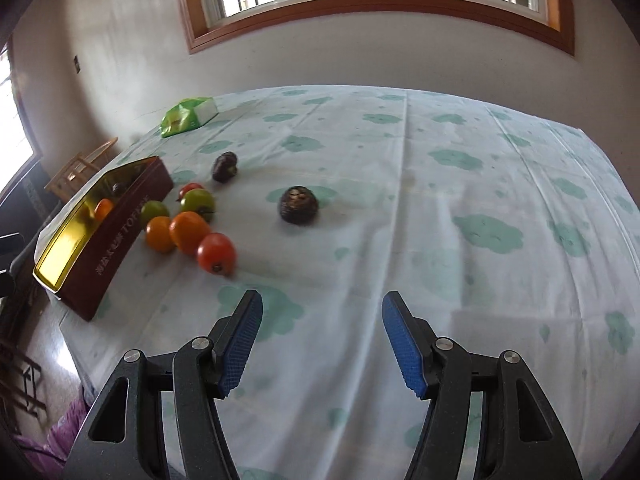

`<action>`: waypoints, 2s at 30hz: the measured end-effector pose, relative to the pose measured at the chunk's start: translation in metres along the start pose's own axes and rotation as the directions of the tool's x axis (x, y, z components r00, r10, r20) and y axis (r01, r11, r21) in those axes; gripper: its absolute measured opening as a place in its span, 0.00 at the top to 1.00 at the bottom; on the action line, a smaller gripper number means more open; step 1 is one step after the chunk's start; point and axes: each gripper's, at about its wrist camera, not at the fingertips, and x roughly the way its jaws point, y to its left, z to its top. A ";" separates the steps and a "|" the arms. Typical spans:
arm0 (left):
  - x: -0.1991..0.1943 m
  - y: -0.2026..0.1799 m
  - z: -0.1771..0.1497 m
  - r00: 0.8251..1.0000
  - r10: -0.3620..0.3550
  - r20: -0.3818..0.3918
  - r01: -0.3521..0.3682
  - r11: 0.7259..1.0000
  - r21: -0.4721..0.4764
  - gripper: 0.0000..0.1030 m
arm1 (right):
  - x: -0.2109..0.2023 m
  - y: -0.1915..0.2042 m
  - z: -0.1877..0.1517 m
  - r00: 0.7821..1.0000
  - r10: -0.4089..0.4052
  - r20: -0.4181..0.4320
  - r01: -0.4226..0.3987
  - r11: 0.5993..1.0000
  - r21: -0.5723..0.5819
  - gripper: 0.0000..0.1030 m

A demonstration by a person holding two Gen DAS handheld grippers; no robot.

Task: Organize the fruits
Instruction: 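Move the left gripper back toward the fruits beside the tray, then grasp the orange with the left gripper while the right gripper grasps a passion fruit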

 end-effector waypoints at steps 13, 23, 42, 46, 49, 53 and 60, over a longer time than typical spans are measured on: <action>0.078 -0.002 0.065 0.964 -0.196 -0.180 0.141 0.949 -0.281 0.39 | 0.003 -0.019 -0.008 0.996 0.078 0.030 -0.079 0.997 0.020 0.39; 0.124 0.013 0.084 0.961 -0.160 -0.225 0.028 0.866 -0.500 0.48 | -0.007 -0.024 -0.012 0.982 0.169 0.078 -0.172 0.985 0.029 0.36; 0.153 0.006 0.079 0.955 -0.016 -0.295 -0.132 0.870 -0.475 0.73 | -0.013 -0.028 -0.012 0.965 0.240 0.105 -0.244 0.969 0.029 0.28; 0.151 0.001 0.079 0.955 0.000 -0.297 -0.136 0.888 -0.439 0.74 | -0.013 -0.027 -0.013 0.966 0.238 0.103 -0.242 0.970 0.029 0.26; 0.142 -0.003 0.079 0.959 -0.014 -0.282 -0.111 0.900 -0.422 0.83 | -0.012 -0.027 -0.013 0.968 0.230 0.104 -0.234 0.972 0.035 0.24; 0.122 -0.005 0.081 0.967 -0.025 -0.253 -0.084 0.909 -0.408 0.97 | -0.010 -0.025 -0.014 0.971 0.217 0.097 -0.221 0.975 0.032 0.23; 0.122 0.006 0.083 0.962 -0.032 -0.271 -0.083 0.912 -0.401 0.93 | -0.009 -0.023 -0.014 0.976 0.198 0.088 -0.201 0.979 0.023 0.23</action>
